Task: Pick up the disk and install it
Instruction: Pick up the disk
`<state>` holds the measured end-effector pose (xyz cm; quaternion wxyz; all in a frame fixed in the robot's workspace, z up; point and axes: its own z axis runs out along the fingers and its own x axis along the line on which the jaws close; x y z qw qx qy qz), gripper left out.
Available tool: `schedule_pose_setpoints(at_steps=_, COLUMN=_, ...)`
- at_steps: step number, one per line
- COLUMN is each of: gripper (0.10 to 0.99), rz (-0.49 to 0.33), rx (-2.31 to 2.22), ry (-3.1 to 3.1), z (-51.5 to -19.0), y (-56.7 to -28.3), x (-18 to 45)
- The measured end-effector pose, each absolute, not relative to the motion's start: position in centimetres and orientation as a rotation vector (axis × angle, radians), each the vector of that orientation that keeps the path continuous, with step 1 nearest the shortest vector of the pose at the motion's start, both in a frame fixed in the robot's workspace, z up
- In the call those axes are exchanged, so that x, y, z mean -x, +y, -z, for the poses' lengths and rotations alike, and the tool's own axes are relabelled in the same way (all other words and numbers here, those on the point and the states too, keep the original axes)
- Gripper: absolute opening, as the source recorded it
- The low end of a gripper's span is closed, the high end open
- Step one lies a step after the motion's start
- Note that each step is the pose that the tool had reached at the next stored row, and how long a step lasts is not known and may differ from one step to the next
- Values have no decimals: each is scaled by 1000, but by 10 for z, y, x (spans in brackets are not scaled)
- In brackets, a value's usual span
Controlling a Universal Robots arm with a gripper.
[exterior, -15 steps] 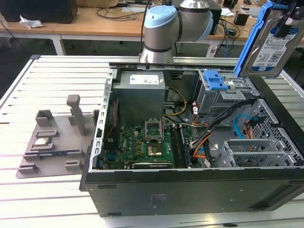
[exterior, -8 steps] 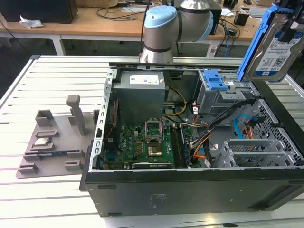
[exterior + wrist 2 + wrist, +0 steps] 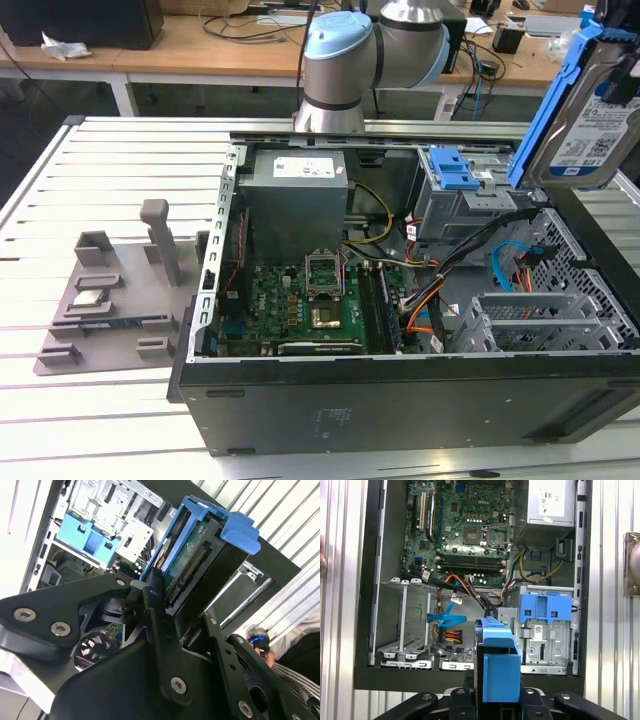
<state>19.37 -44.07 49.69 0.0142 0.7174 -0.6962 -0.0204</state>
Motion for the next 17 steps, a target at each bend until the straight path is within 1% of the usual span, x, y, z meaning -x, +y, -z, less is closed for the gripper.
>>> schedule_pose_setpoints(at_steps=17, gripper=361, rz=64, rx=-2234, ry=-2168, z=-496, y=-473, x=-193)
